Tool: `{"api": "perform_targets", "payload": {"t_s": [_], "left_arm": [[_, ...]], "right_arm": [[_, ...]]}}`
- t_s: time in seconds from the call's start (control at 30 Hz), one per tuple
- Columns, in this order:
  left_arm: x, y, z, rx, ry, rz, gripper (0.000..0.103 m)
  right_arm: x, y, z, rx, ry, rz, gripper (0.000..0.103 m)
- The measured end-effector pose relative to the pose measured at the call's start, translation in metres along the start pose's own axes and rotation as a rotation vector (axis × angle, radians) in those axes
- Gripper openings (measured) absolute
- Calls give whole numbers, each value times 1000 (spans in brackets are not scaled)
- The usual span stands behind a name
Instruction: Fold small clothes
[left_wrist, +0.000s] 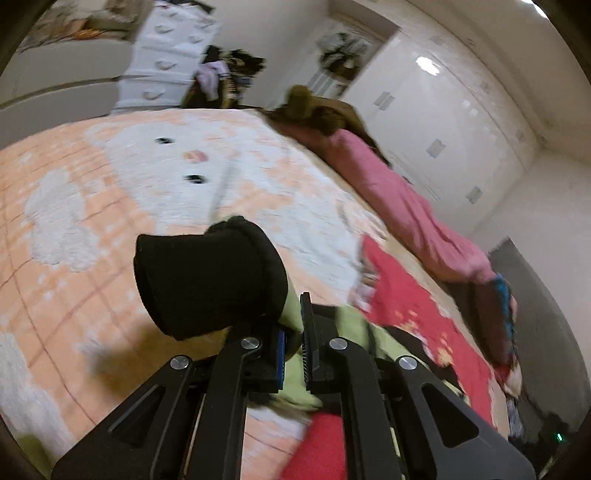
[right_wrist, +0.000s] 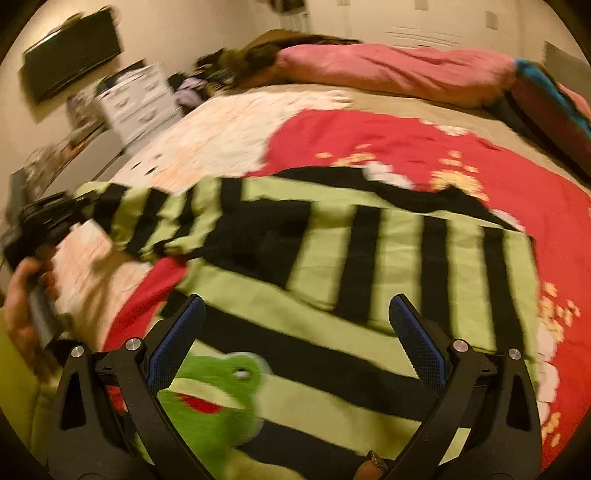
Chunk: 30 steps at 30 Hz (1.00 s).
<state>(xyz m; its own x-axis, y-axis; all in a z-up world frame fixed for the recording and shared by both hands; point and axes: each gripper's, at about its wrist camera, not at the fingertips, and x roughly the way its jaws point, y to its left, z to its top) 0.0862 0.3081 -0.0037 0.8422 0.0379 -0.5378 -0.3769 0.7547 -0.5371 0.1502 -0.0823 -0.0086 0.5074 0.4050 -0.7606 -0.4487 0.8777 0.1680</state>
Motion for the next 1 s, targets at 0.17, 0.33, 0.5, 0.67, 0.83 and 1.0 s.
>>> {"api": "perform_targets", "payload": {"t_s": [0.17, 0.33, 0.5, 0.67, 0.83, 1.0], "left_arm": [[-6, -56, -16, 80, 39, -54, 6], [-2, -120, -39, 181, 83, -105, 6], [18, -171, -66, 264, 143, -132, 6], [40, -219, -103, 364, 211, -147, 6], [63, -263, -142, 461, 270, -171, 6], [87, -294, -180, 499, 328, -203, 6]], "right_arm": [[-16, -59, -6, 83, -41, -80, 94], [-27, -115, -16, 194, -82, -100, 94], [-32, -151, -22, 244, -111, -120, 94], [-29, -173, -26, 270, -106, -110, 94], [-29, -188, -29, 287, -109, -112, 94], [-33, -213, -35, 376, -119, -117, 94]]}}
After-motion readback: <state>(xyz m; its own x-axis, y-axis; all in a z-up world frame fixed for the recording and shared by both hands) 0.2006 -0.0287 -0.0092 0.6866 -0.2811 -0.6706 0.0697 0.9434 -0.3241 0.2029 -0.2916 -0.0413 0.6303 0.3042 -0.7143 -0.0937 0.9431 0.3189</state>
